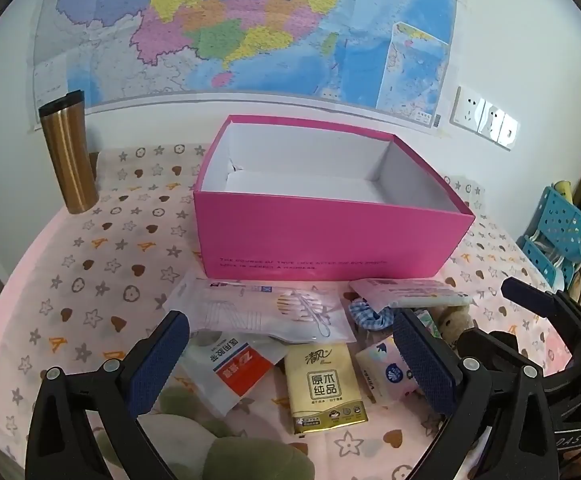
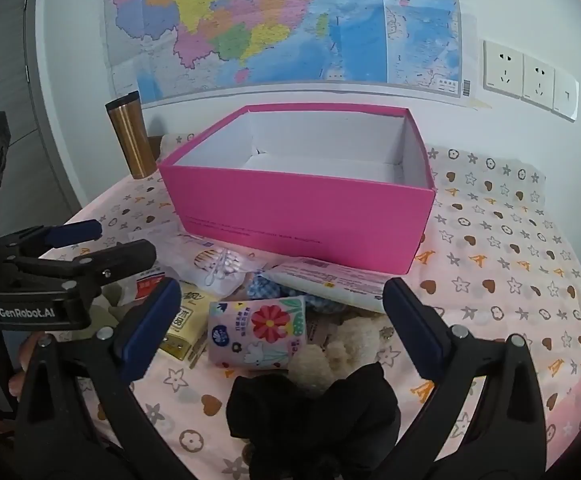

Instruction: Organize soft objects

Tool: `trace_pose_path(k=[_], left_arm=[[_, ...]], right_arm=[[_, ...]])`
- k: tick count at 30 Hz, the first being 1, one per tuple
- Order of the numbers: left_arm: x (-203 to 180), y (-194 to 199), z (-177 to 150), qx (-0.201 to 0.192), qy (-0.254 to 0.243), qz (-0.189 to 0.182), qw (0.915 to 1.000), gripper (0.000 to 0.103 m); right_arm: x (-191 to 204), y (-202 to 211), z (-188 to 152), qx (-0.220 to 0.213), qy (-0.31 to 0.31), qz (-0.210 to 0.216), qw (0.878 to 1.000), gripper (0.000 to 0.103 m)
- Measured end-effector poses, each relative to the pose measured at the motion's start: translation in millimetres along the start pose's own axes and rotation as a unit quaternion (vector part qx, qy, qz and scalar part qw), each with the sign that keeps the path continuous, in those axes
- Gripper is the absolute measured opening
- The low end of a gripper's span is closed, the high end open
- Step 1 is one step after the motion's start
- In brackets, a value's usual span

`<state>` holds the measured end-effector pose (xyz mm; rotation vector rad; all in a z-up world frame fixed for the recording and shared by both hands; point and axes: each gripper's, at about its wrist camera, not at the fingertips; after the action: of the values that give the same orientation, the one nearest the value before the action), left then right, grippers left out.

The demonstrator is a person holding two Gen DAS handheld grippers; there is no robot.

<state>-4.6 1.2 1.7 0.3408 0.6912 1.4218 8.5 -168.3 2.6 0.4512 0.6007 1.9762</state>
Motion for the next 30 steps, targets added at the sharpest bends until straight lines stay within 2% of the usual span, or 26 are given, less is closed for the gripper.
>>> trace_pose_path(k=[30], left_arm=[[-1.3, 2.4, -1.1, -0.004, -0.004, -0.006, 1.0, 0.103]], right_arm=[[3.2, -0.7, -0.2, 0.0, -0.012, 0.011, 1.0, 0.101]])
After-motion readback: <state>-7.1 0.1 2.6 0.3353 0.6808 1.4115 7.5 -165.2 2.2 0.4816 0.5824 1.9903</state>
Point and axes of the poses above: each gripper's, at about its wrist camera, not at the fingertips, and y roughly against the way its jaws point, x to its left, z to its top, and after that the axes turned 9 degrees about -z, right-handed
